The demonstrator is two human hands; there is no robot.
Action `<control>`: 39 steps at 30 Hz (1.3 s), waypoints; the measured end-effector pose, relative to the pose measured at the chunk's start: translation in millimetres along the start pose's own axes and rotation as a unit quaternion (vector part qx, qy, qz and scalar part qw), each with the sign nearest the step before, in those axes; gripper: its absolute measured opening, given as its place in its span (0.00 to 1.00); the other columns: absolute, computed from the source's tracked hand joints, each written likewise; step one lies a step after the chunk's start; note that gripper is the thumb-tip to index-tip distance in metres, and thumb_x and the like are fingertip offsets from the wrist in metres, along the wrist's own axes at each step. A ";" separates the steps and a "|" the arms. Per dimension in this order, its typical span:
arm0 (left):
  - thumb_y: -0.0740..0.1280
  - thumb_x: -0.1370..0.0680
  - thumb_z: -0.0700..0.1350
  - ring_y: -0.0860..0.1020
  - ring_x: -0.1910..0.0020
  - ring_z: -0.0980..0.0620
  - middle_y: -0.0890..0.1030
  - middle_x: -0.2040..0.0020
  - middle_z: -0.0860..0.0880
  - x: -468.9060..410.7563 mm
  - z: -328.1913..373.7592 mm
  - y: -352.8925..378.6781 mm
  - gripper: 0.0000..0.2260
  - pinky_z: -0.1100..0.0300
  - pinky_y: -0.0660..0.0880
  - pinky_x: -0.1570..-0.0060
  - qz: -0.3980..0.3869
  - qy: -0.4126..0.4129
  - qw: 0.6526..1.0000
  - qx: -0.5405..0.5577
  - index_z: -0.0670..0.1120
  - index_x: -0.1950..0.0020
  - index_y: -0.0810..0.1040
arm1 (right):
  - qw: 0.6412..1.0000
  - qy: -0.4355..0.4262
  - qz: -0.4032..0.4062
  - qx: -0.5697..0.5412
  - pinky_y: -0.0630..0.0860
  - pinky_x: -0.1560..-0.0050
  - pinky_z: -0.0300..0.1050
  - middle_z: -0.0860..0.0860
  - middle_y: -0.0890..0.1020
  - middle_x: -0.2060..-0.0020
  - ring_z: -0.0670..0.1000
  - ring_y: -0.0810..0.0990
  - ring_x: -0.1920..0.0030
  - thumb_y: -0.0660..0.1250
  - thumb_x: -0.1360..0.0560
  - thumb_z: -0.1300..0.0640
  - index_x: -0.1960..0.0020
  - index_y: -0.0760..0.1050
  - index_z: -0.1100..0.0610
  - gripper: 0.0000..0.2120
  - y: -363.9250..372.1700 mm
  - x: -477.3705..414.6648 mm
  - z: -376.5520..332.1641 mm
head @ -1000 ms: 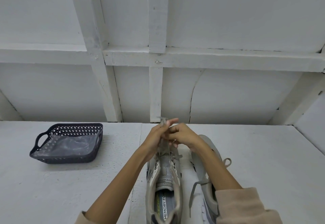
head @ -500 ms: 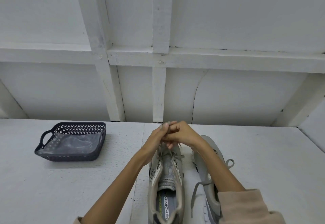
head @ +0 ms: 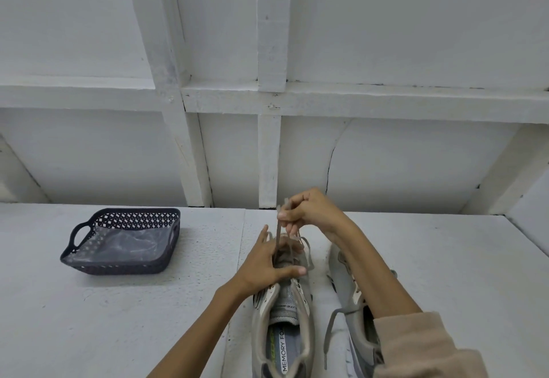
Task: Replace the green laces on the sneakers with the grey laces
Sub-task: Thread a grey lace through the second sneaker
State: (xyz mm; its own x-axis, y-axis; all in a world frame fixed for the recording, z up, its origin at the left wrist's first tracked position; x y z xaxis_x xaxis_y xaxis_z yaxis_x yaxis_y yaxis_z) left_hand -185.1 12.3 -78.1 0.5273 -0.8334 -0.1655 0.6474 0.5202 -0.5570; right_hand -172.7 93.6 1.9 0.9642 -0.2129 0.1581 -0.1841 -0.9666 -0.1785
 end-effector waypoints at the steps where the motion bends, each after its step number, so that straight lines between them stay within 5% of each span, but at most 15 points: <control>1: 0.75 0.31 0.55 0.68 0.40 0.75 0.74 0.49 0.76 0.0 -3.7 -1.0 0.20 0.44 0.54 0.25 -0.002 -0.016 1.000 0.008 0.51 0.42 0.78 | 1.000 -0.012 0.010 -0.019 0.77 0.69 0.38 0.60 0.79 0.69 0.50 0.78 0.74 0.69 0.28 0.73 0.63 0.78 0.67 0.06 -3.6 -0.9 -9.4; 5: 0.75 0.34 0.61 0.72 0.40 0.68 0.72 0.45 0.74 3.0 -1.5 -0.8 0.22 0.46 0.64 0.30 0.005 -0.019 0.999 0.025 0.58 0.42 0.77 | 0.995 -0.048 0.047 -0.073 0.77 0.70 0.36 0.58 0.79 0.71 0.49 0.77 0.75 0.68 0.28 0.73 0.62 0.78 0.68 0.05 -14.7 -7.8 -40.8; 10: 0.74 0.35 0.64 0.69 0.37 0.70 0.76 0.42 0.66 0.5 2.0 -3.5 0.26 0.47 0.45 0.24 0.009 -0.003 1.000 -0.004 0.56 0.41 0.76 | 0.977 -0.078 0.073 -0.182 0.76 0.70 0.35 0.56 0.78 0.72 0.47 0.76 0.74 0.66 0.27 0.73 0.62 0.77 0.68 0.06 -27.5 -20.2 -60.9; 13: 0.72 0.36 0.66 0.68 0.38 0.69 0.74 0.41 0.65 -0.4 4.8 -2.0 0.26 0.48 0.56 0.27 0.005 0.013 1.000 -0.028 0.58 0.41 0.76 | 0.965 -0.082 0.077 -0.236 0.75 0.70 0.33 0.55 0.78 0.72 0.47 0.76 0.73 0.66 0.26 0.72 0.61 0.76 0.67 0.06 -31.8 -26.3 -66.5; 16: 0.73 0.37 0.69 0.71 0.37 0.57 0.74 0.41 0.63 -1.9 2.4 -0.8 0.27 0.48 0.68 0.34 0.007 0.012 0.999 -0.031 0.62 0.42 0.75 | 0.956 -0.082 0.083 -0.270 0.74 0.70 0.32 0.54 0.78 0.72 0.46 0.76 0.73 0.66 0.25 0.71 0.61 0.76 0.66 0.06 -34.2 -30.6 -67.0; 21: 0.77 0.38 0.63 0.70 0.36 0.59 0.70 0.40 0.62 -1.0 4.5 -2.0 0.25 0.53 0.70 0.34 0.006 0.009 1.000 0.010 0.61 0.43 0.78 | 0.944 -0.089 0.088 -0.306 0.72 0.72 0.31 0.52 0.77 0.71 0.44 0.75 0.73 0.65 0.24 0.68 0.62 0.76 0.64 0.08 -37.9 -39.6 -68.3; 26: 0.70 0.26 0.55 0.80 0.47 0.52 0.81 0.48 0.52 0.6 6.3 0.0 0.12 0.49 0.76 0.44 0.000 -0.003 0.996 0.088 0.50 0.48 0.82 | 0.941 -0.094 0.071 -0.318 0.71 0.70 0.33 0.53 0.78 0.67 0.46 0.74 0.69 0.65 0.22 0.65 0.57 0.76 0.63 0.05 -31.0 -48.9 -57.5; 30: 0.61 0.18 0.47 0.81 0.46 0.49 0.84 0.50 0.46 1.8 -3.1 -1.5 0.12 0.61 0.75 0.45 -0.013 -0.082 0.968 0.236 0.42 0.52 0.82 | 0.977 -0.023 0.063 -0.200 0.78 0.65 0.38 0.54 0.80 0.56 0.50 0.81 0.64 0.67 0.22 0.61 0.49 0.76 0.64 0.06 -35.4 -53.5 -17.7; 32: 0.63 0.20 0.48 0.79 0.44 0.53 0.83 0.47 0.48 -2.0 -5.8 -6.3 0.11 0.63 0.74 0.44 -0.002 -0.104 0.962 0.253 0.45 0.51 0.82 | 0.994 0.069 0.090 0.009 0.80 0.65 0.43 0.56 0.80 0.53 0.53 0.83 0.64 0.68 0.22 0.53 0.47 0.76 0.65 0.14 -50.5 -49.0 19.8; 34: 0.62 0.21 0.50 0.78 0.44 0.58 0.83 0.45 0.50 -9.1 -4.3 -14.2 0.12 0.69 0.73 0.46 0.030 -0.111 0.956 0.272 0.45 0.48 0.82 | 0.970 0.121 0.093 0.188 0.78 0.69 0.43 0.57 0.80 0.56 0.55 0.82 0.64 0.66 0.22 0.46 0.47 0.75 0.65 0.20 -63.0 -41.1 46.4; 39: 0.62 0.20 0.51 0.74 0.37 0.60 0.81 0.40 0.56 -29.8 -0.1 -29.3 0.10 0.63 0.68 0.41 0.087 -0.121 0.939 0.310 0.48 0.49 0.81 | 0.978 0.137 -0.059 0.143 0.72 0.69 0.39 0.55 0.82 0.56 0.51 0.78 0.62 0.61 0.19 0.49 0.48 0.79 0.63 0.18 -34.4 -12.4 68.3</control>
State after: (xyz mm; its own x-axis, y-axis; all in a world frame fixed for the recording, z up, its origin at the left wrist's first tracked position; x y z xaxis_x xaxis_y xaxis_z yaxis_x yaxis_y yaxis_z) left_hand -219.9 21.9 -56.9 0.7163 -0.6974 0.0217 0.6958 0.7163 0.0538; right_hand -165.3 139.2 -60.2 0.8806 -0.1702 0.4423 0.0248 -0.9155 -0.4016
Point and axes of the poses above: each hand's wrist, its own x-axis away from the middle knuckle, its own y-axis out of the palm, z = x × y, the point moved 10 cm from there along -x, towards the middle knuckle
